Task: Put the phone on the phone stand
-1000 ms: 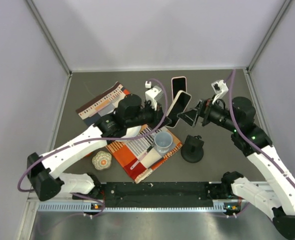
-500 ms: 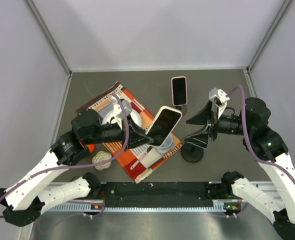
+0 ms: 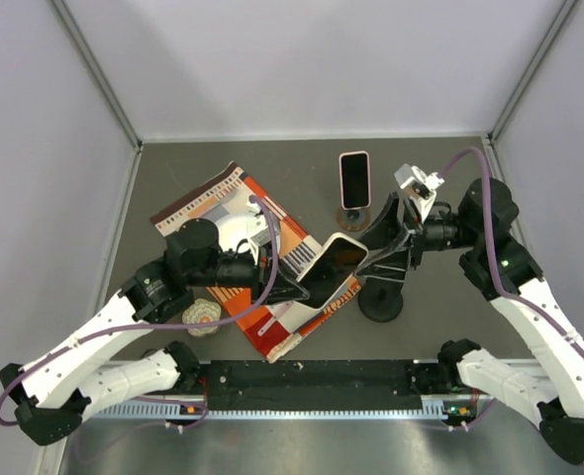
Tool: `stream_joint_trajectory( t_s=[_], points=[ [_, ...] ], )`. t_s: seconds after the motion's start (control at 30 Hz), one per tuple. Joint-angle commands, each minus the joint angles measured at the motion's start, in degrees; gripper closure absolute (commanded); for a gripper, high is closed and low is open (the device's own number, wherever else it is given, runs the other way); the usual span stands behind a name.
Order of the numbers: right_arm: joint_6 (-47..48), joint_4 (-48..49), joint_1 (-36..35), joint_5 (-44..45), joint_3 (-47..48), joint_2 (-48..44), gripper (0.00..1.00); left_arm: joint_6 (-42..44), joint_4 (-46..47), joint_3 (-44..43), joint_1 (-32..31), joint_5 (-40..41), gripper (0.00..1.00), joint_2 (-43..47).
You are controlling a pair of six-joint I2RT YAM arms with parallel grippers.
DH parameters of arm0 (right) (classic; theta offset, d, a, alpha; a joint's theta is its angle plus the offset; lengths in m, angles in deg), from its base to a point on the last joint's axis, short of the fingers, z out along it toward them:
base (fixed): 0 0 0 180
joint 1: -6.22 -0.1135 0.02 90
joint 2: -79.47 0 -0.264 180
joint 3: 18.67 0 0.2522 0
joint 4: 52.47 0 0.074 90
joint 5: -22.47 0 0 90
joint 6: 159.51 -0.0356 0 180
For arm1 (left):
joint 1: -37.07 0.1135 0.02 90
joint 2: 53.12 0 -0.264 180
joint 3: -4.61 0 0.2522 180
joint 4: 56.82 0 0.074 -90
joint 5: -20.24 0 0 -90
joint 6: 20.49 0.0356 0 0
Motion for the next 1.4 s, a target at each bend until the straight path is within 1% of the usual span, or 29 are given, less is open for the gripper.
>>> stream_joint_trajectory(
  t_s=[0.0,0.07,0.1,0.27,0.3,0.37,0.4,0.47,0.57,0.6,0.63,0.67,0.7,0.73,0.77,0.8,0.83,0.9,0.93,0.97,1.0,1.03,1.07,1.1,1.13,1.2,1.23,1.27,1.37],
  points=[
    [-4.46,8.67,-3.07,-2.06,-0.47,2.51,0.45,-0.49,8.03,-0.19,0.08,-2.57,1.0,-0.18],
    [-3.93,8.49,-3.95,-0.83,-0.47,2.43,0.48,-0.31,8.2,-0.19,0.08,-3.28,1.0,-0.36],
    [-4.27,9.19,-4.04,-0.48,-0.82,2.52,0.56,-0.14,8.21,-0.1,-0.01,-3.11,1.0,-0.45],
    [-5.51,10.6,-5.01,-2.22,-1.79,2.87,0.71,-0.14,8.56,-0.01,-0.01,-2.31,1.0,-0.36],
    [-5.33,10.6,-5.1,-2.41,-2.22,2.87,0.78,-0.14,8.99,0.08,0.08,-2.49,1.0,-0.27],
    [-5.51,10.69,-5.18,-2.23,-2.84,2.87,0.87,-0.14,9.26,0.34,0.08,-2.49,1.0,-0.27],
    [-6.03,11.21,-5.27,-2.14,-3.54,2.87,0.96,-0.14,9.17,0.34,-0.01,-2.49,1.0,-0.44],
    [-7.09,12.1,-5.27,-2.41,-4.07,2.61,1.0,-0.14,9.17,0.43,-0.01,-2.4,1.0,-0.53],
    [-5.87,12.01,-5.36,-1.88,-4.16,1.82,1.0,-0.14,9.0,0.34,-0.01,-1.53,1.0,-0.45],
    [-4.73,11.75,-5.36,-0.66,-3.99,1.47,1.0,0.38,8.39,-0.36,0.08,0.83,0.99,-0.36],
    [-2.89,6.96,-5.36,4.66,-3.64,0.85,1.0,0.82,5.86,-0.88,0.08,2.5,0.92,-0.45],
    [1.39,4.91,-5.36,8.02,-3.2,-0.63,1.0,1.7,4.35,-1.5,-0.01,5.22,0.76,-0.45],
    [3.26,3.06,-5.36,12.23,-2.85,-1.95,1.0,1.97,2.6,-2.72,0.08,10.47,0.66,-0.18],
    [5.02,0.61,-5.36,23.76,-2.76,-3.36,1.0,2.15,0.84,-3.0,0.08,13.56,0.58,0.25],
    [7.21,-1.25,-5.27,28.92,-3.02,-7.11,1.0,2.06,0.21,-3.09,-0.01,16.47,0.53,0.78],
    [8.45,-1.61,-5.36,33.23,-4.06,-9.15,1.0,1.8,0.03,-2.74,0.08,19.11,0.45,2.26],
    [8.99,-1.53,-5.36,41.28,-4.77,-11.17,1.0,1.62,0.03,-2.21,0.08,24.35,0.42,3.15],
    [9.69,-0.56,-5.36,46.79,-6.0,-16.44,1.0,1.27,1.96,0.15,0.08,28.43,0.39,5.25],
    [9.61,-0.47,-5.27,52.29,-6.01,-17.86,1.0,1.09,2.84,0.95,-0.01,30.8,0.38,5.7],
    [9.44,-0.73,-5.36,54.78,-5.92,-18.66,1.0,0.57,4.58,1.83,0.08,31.34,0.38,5.88],
    [9.61,-2.13,-5.36,57.33,-4.79,-19.36,1.0,0.22,5.82,3.4,-0.01,31.17,0.39,5.45],
    [9.61,-3.45,-5.36,62.23,-4.08,-20.15,1.0,-0.22,6.96,4.03,-0.1,29.35,0.41,4.83],
    [11.0,-4.59,-5.36,63.93,-3.12,-20.33,1.0,-0.75,8.28,4.64,-0.01,28.02,0.44,3.87],
    [11.89,-7.3,-5.36,65.6,-1.28,-20.42,1.0,-0.75,11.16,5.43,-0.1,26.53,0.48,1.34],
    [12.5,-8.37,-5.36,69.45,-0.39,-20.77,1.0,-0.75,11.98,5.44,-0.27,25.04,0.52,-0.43],
    [15.23,-11.96,-5.36,72.64,2.24,-21.21,1.0,-0.4,13.38,4.13,-1.06,23.61,0.54,-6.05],
    [16.02,-13.12,-5.27,75.26,3.3,-21.3,1.0,-0.23,13.91,3.51,-1.76,24.48,0.55,-7.72],
    [17.07,-14.43,-5.36,75.81,5.4,-21.3,1.0,0.21,14.44,2.98,-3.77,27.8,0.56,-10.87],
    [20.76,-17.96,-5.36,76.43,8.92,-21.39,1.0,1.96,18.74,1.14,-8.34,33.17,0.58,-16.68]
  ],
)
